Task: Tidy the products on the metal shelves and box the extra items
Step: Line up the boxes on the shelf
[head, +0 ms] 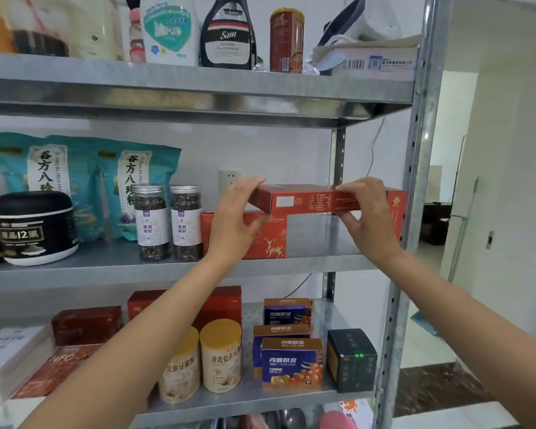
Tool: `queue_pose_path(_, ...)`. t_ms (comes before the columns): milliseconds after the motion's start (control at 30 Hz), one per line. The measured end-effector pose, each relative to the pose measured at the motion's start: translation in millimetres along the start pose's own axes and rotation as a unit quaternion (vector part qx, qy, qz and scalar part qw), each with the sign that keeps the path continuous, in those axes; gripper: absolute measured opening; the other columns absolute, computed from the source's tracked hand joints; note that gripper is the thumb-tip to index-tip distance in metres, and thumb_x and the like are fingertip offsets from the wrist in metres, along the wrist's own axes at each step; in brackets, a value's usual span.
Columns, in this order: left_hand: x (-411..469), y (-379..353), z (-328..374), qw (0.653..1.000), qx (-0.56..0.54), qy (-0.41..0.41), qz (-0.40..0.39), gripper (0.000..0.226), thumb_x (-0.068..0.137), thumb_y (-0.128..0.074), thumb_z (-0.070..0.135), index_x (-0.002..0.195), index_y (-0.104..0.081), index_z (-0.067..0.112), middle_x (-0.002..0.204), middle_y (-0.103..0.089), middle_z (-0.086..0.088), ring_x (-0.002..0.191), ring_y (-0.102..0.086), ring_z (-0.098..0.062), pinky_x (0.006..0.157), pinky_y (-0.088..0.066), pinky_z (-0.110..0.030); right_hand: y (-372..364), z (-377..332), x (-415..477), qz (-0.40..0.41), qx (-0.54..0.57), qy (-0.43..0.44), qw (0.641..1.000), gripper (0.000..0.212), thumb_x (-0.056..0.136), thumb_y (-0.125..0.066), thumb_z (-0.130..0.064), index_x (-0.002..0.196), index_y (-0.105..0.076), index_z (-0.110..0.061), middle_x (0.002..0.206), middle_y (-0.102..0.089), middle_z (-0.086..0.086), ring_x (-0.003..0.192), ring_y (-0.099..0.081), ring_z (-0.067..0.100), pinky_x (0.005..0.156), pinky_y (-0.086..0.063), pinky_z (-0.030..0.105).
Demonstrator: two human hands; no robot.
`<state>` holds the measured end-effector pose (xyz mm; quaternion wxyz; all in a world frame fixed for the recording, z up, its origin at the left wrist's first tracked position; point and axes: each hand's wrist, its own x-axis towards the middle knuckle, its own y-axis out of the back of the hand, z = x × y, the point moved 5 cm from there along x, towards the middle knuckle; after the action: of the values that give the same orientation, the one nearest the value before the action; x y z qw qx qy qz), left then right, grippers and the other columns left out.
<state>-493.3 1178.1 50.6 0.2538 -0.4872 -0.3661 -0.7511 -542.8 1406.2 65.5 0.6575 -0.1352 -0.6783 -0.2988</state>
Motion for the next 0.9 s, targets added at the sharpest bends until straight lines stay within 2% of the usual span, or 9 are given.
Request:
queue_pose_path(100, 2.8, 16.7, 18.0, 0.99, -0.13, 0.029, 0.042, 0.041, 0.085, -0.073, 0.016, 0.122, -0.057, 0.022, 0.116, -0.061, 0.011, 0.109, -0.053, 0.004, 0.096, -0.043, -0.017, 13.9, -11.1, 4.7, 0.003, 0.128, -0.06, 0.99, 0.043, 0.076, -0.08, -0.006, 0.114, -0.061, -0.005, 0.106, -0.06, 0.012, 0.097, -0.057, 0.025, 0.084, -0.047, 0.024)
queue_pose_path(167, 4.1, 24.5, 23.8, 0.971, -0.215, 0.088, 0.054, 0.033, 0.085, -0.074, 0.021, 0.114, -0.06, 0.029, 0.107, -0.065, 0.012, 0.1, -0.059, 0.001, 0.089, -0.047, -0.019, 20.9, -13.9, 7.4, -0.014, 0.231, -0.15, 0.961, 0.047, 0.077, -0.08, -0.008, 0.118, -0.059, -0.021, 0.115, -0.062, 0.002, 0.105, -0.061, 0.017, 0.083, -0.052, 0.02)
queue_pose_path(233, 3.0, 28.0, 25.1, 0.94, -0.291, 0.166, 0.058, 0.022, 0.088, -0.071, 0.027, 0.109, -0.066, 0.029, 0.098, -0.071, 0.005, 0.09, -0.067, -0.01, 0.077, -0.055, -0.028, 22.4, -13.5, 7.1, -0.051, 0.337, -0.249, 0.907, 0.041, 0.081, -0.077, -0.015, 0.116, -0.063, -0.03, 0.116, -0.066, -0.006, 0.103, -0.064, 0.012, 0.075, -0.054, 0.017)
queue_pose_path(333, -8.2, 24.7, 19.2, 0.889, -0.353, 0.284, 0.075, 0.025, 0.092, -0.065, 0.034, 0.113, -0.07, 0.022, 0.078, -0.074, 0.01, 0.066, -0.069, -0.003, 0.055, -0.052, -0.019, 18.1, -14.0, -1.7, -0.14, 0.5, -0.353, 0.778, 0.037, 0.082, -0.073, -0.031, 0.118, -0.068, -0.03, 0.109, -0.069, -0.002, 0.09, -0.068, 0.015, 0.07, -0.057, 0.027)
queue_pose_path(433, -22.2, 18.0, 10.0, 0.844, -0.378, 0.373, 0.08, 0.022, 0.093, -0.065, 0.03, 0.114, -0.068, 0.024, 0.06, -0.069, 0.012, 0.048, -0.062, 0.0, 0.046, -0.048, -0.014, 17.4, -13.5, -11.4, -0.209, 0.546, -0.366, 0.724, 0.044, 0.087, -0.066, -0.041, 0.13, -0.061, -0.033, 0.117, -0.065, 0.006, 0.094, -0.066, 0.023, 0.079, -0.06, 0.038)
queue_pose_path(533, -36.6, 6.9, 4.5, 0.806, -0.366, 0.463, 0.045, 0.014, 0.091, -0.066, 0.034, 0.093, -0.067, 0.02, 0.052, -0.064, 0.009, 0.038, -0.055, -0.003, 0.044, -0.049, -0.017, 19.9, -17.1, -21.6, -0.237, 0.583, -0.364, 0.686, 0.045, 0.093, -0.06, -0.034, 0.137, -0.054, -0.031, 0.13, -0.061, 0.011, 0.107, -0.061, 0.032, 0.077, -0.059, 0.034)
queue_pose_path(667, -53.0, -9.1, 4.0, 0.758, -0.374, 0.535, 0.012, 0.017, 0.09, -0.068, 0.036, 0.084, -0.062, 0.021, 0.059, -0.063, 0.005, 0.039, -0.055, -0.006, 0.044, -0.049, -0.022, 27.1, -22.7, -32.2, -0.197, 0.584, -0.342, 0.709, 0.057, 0.083, -0.072, -0.033, 0.136, -0.054, -0.021, 0.128, -0.063, 0.014, 0.106, -0.066, 0.026, 0.077, -0.058, 0.031)
queue_pose_path(767, -62.9, -21.8, 8.7, 0.744, -0.369, 0.557, -0.031, 0.027, 0.095, -0.058, 0.042, 0.088, -0.057, 0.016, 0.052, -0.063, 0.002, 0.038, -0.051, -0.007, 0.042, -0.047, -0.021, 34.6, -28.7, -34.1, -0.148, 0.516, -0.347, 0.769, 0.047, 0.085, -0.063, -0.046, 0.121, -0.055, -0.016, 0.125, -0.065, 0.011, 0.104, -0.068, 0.031, 0.072, -0.06, 0.037)
queue_pose_path(900, -72.7, -38.0, 26.9, 0.762, -0.337, 0.526, -0.173, 0.06, 0.093, -0.033, 0.066, 0.087, -0.059, 0.012, 0.052, -0.064, -0.002, 0.041, -0.059, -0.013, 0.043, -0.049, -0.023, 52.5, -22.0, -32.8, -0.062, 0.388, -0.385, 0.835, 0.063, 0.084, -0.054, -0.069, 0.114, -0.058, -0.014, 0.083, -0.074, 0.01, 0.062, -0.071, 0.026, 0.052, -0.057, 0.028)
